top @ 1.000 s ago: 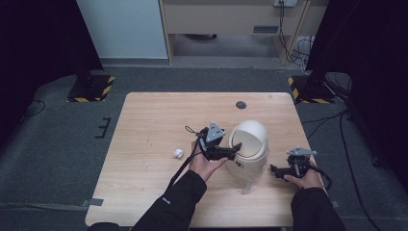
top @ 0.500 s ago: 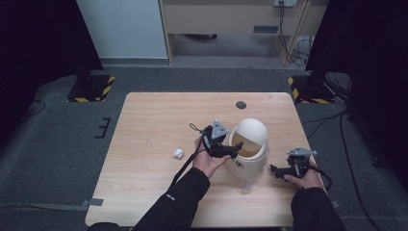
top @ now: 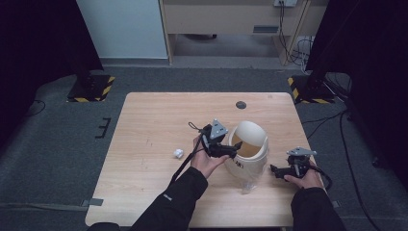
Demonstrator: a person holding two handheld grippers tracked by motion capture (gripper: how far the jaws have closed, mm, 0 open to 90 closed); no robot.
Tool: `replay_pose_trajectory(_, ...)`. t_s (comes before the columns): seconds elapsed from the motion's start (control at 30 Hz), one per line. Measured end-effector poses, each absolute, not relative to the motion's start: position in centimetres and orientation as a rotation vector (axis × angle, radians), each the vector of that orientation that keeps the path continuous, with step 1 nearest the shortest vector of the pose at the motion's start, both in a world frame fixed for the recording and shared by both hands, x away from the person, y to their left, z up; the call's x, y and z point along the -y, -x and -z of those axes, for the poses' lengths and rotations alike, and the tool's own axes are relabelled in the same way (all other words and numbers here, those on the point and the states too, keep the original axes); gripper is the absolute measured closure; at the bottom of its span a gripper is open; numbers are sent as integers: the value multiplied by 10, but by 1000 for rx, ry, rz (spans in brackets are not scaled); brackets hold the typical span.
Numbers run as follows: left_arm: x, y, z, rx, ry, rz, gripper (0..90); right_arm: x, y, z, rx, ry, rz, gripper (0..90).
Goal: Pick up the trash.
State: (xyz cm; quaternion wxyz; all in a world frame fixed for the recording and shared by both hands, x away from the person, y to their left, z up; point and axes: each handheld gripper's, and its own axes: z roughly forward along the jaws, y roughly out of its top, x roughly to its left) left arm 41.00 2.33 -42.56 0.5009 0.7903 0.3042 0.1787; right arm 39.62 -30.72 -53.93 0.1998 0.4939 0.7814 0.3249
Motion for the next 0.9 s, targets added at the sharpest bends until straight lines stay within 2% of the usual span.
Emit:
replay_pose_trajectory(0.2,-46,-400,412,-714,-1903,-466,170,307,-396,539,-2184,-1379,-908,8)
replay_pose_trajectory(0.47,-99,-385,398,-718,-1897,-539,165,307,-396,539,-2184,-1379,-907,7)
replay_pose_trajectory(0.67,-146,-381,417,-825,-1907,-571,165,307,-396,539,-2185,-1380,-907,7)
replay_pose_trajectory(0.9,-163,-385,442,-877,-1920,-592,176,307,-396,539,-2187,-1379,-910,8)
